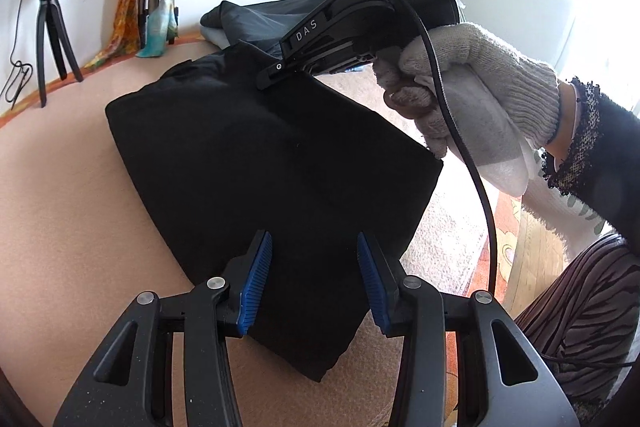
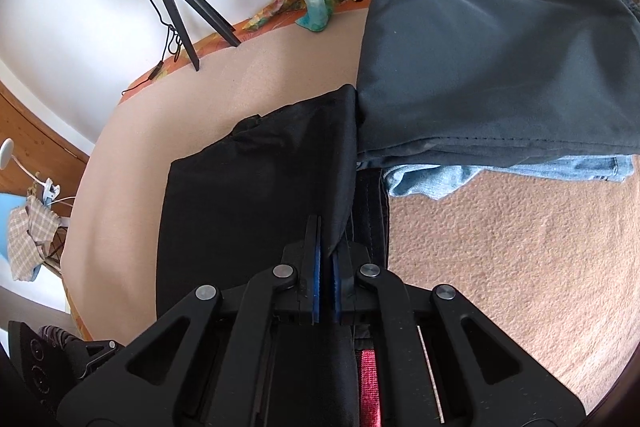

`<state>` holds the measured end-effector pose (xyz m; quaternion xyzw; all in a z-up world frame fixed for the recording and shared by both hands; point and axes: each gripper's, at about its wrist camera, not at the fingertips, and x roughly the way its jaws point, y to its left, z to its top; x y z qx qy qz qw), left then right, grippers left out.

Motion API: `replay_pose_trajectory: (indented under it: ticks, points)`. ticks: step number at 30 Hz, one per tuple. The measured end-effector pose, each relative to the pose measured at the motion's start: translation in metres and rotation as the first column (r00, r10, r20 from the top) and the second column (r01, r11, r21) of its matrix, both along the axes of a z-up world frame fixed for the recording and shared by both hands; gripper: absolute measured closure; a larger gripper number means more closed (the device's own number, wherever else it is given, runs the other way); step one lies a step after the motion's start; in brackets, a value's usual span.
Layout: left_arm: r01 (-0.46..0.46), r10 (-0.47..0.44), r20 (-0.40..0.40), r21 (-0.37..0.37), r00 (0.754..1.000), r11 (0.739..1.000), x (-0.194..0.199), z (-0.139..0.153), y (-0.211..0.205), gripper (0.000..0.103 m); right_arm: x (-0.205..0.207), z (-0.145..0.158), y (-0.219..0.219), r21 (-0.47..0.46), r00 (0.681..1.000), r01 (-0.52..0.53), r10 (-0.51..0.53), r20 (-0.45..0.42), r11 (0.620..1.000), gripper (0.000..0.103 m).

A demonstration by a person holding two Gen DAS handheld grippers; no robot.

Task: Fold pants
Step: 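Lay the folded trousers down and open the right tool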

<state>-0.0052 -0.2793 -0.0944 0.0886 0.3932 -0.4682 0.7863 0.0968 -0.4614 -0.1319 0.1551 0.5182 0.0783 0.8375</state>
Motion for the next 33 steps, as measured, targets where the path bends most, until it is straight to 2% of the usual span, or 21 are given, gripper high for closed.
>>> replay_pose_trajectory:
  ticks: [4,6,8,10,12,15,19,21,28,33]
  points:
    - [-0.013,0.012,-0.043,-0.022,0.999,1.0,0.006,0.001,0.004,0.061,-0.005,0.002,-0.001,-0.024,1.0,0.0,0.001,0.013,1.0,0.096]
    - [-0.031,0.028,-0.076,-0.04,0.997,0.999,0.011,0.003,0.006,0.059,-0.009,0.004,-0.004,-0.032,1.0,0.015,-0.015,0.015,0.999,0.083]
    - [-0.055,0.05,-0.101,-0.046,0.994,0.997,0.016,0.006,0.011,0.059,-0.014,0.006,-0.009,-0.022,1.0,0.024,-0.024,0.013,0.999,0.08]
    - [-0.088,0.081,-0.129,-0.055,0.988,0.995,0.022,0.011,0.018,0.059,-0.02,0.008,-0.013,-0.019,0.999,0.031,-0.031,0.01,0.999,0.071]
    - [-0.121,0.108,-0.152,-0.075,0.982,0.99,0.029,0.019,0.028,0.054,-0.026,0.01,-0.018,-0.021,0.999,0.039,-0.039,0.009,0.999,0.059]
    - [-0.194,0.172,-0.171,-0.12,0.97,0.974,0.042,0.029,0.047,0.047,-0.037,0.009,-0.031,0.078,0.999,0.047,-0.047,0.002,0.996,0.057]
    - [-0.265,0.234,-0.207,-0.14,0.95,0.954,0.068,0.028,0.06,0.047,-0.048,0.0,-0.044,0.207,0.999,0.047,-0.044,-0.017,0.977,0.05]
    - [-0.285,0.245,-0.26,-0.128,0.934,0.95,0.081,0.021,0.06,0.047,-0.053,-0.007,-0.045,0.253,0.999,0.031,-0.026,-0.026,0.967,0.05]
    - [-0.341,0.264,-0.426,-0.114,0.865,0.933,0.112,-0.008,0.061,0.047,-0.056,-0.025,-0.045,0.369,0.998,-0.024,0.043,-0.045,0.929,0.044]
    - [-0.34,0.255,-0.477,-0.098,0.841,0.935,0.119,-0.025,0.054,0.047,-0.052,-0.032,-0.038,0.411,0.995,-0.077,0.097,-0.028,0.908,0.042]
